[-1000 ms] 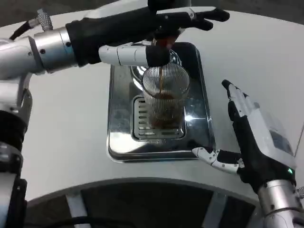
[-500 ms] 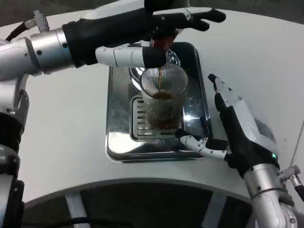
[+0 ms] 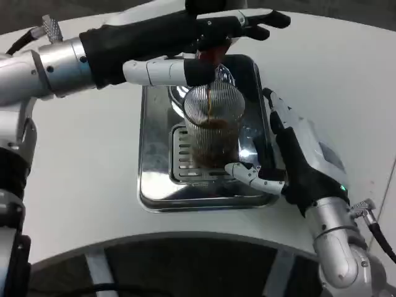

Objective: Grasp the cup under the faucet to collect the drink, then remove the cup.

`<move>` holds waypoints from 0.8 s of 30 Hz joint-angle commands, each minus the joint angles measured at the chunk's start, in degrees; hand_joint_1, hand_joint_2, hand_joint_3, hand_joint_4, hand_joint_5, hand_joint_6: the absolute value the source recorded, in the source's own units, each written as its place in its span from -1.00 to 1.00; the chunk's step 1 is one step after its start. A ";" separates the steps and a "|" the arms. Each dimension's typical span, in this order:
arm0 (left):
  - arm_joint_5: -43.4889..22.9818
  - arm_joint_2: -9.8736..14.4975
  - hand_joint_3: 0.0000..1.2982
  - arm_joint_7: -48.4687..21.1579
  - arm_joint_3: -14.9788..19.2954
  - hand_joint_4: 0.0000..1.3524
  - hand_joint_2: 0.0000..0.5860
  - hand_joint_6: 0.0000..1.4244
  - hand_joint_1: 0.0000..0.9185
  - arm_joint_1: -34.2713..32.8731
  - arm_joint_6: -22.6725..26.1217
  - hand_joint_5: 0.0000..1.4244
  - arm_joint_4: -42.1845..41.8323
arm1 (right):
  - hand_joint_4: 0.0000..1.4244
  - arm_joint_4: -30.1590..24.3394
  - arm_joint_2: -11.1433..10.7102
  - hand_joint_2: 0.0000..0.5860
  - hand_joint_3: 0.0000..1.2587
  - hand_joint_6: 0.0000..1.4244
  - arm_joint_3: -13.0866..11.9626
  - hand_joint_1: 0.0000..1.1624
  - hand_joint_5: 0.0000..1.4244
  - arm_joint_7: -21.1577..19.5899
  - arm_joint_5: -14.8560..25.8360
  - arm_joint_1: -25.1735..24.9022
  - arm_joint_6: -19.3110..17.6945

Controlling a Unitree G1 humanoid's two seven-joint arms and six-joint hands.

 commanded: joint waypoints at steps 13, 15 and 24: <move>3.02 0.93 -0.85 -1.10 -1.30 -1.00 -0.88 -1.00 -1.00 3.28 0.67 -0.92 2.13 | -1.00 4.93 -0.11 -0.34 -1.00 -1.00 1.11 -0.08 -1.00 -2.76 3.21 -3.32 -0.87; 3.10 0.92 -0.85 -0.95 -1.32 -1.00 -0.88 -1.00 -1.00 3.27 0.67 -0.92 2.23 | -1.00 5.07 -0.15 -0.35 -1.00 -1.00 1.13 -0.09 -1.00 -2.64 3.50 -3.54 -0.68; 3.37 0.94 -0.84 -0.50 -1.33 -1.00 -0.87 -1.00 -1.00 3.12 0.60 -0.92 2.69 | -1.00 7.16 0.06 -0.34 -1.00 -1.00 1.30 -0.14 -1.00 -2.84 4.60 -5.42 -0.58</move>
